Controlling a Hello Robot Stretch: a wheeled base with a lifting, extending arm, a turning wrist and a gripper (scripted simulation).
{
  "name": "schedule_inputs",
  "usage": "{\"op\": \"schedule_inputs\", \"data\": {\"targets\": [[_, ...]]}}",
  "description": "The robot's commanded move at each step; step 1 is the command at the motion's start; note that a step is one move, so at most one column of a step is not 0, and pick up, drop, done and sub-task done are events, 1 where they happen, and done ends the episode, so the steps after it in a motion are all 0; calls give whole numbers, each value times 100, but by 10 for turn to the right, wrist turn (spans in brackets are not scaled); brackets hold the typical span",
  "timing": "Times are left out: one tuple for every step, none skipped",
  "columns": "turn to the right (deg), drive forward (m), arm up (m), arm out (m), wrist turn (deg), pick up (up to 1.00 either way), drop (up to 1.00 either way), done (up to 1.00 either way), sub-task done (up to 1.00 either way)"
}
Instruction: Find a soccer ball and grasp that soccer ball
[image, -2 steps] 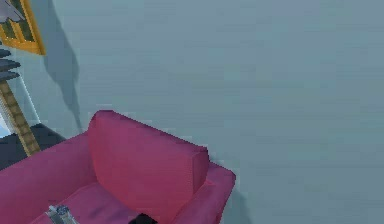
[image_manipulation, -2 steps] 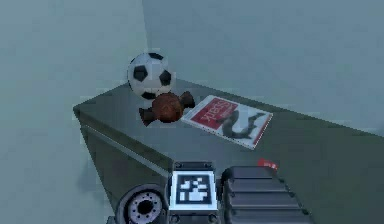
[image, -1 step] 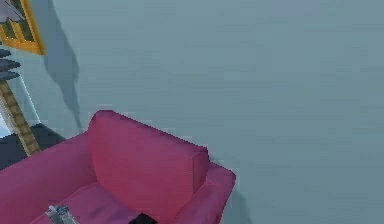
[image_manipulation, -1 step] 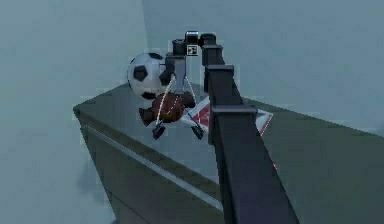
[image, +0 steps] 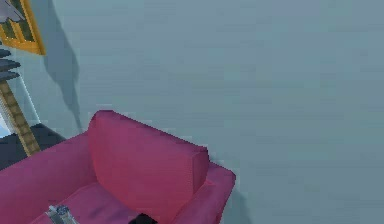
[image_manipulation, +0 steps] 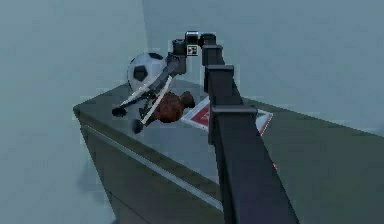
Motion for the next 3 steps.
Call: {"op": "schedule_inputs", "data": {"targets": [[0,0,0,0,450,0,0,0,0],[0,0,0,0,450,0,0,0,0],[0,0,0,0,0,100,0,0,0]]}}
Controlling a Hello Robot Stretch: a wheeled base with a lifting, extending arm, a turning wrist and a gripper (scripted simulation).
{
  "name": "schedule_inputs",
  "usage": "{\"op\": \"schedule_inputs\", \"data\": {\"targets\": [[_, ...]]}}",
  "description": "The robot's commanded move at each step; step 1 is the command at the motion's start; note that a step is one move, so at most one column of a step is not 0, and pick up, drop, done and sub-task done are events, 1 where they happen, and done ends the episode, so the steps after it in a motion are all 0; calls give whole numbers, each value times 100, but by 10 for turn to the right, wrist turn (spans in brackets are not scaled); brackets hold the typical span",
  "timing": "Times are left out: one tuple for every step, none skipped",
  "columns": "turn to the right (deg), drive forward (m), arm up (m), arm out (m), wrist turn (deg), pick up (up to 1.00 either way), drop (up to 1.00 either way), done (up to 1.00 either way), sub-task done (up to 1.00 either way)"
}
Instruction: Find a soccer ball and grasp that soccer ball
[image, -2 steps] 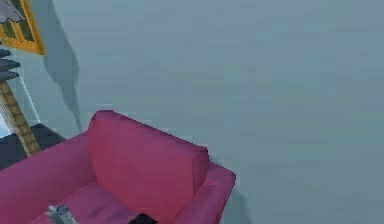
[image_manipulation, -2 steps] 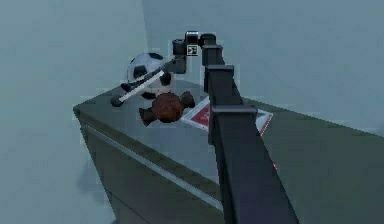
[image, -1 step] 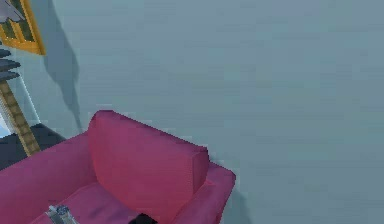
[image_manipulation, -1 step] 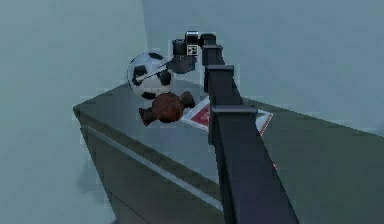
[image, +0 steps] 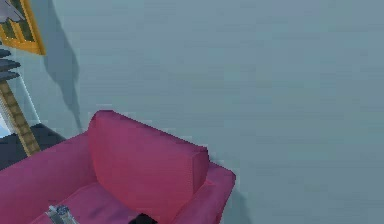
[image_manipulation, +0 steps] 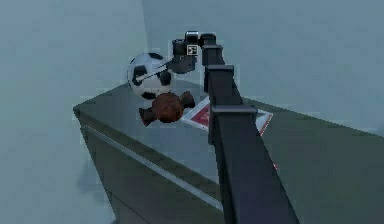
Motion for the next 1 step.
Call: {"op": "schedule_inputs", "data": {"targets": [[0,0,0,0,0,0,0,100,0]]}}
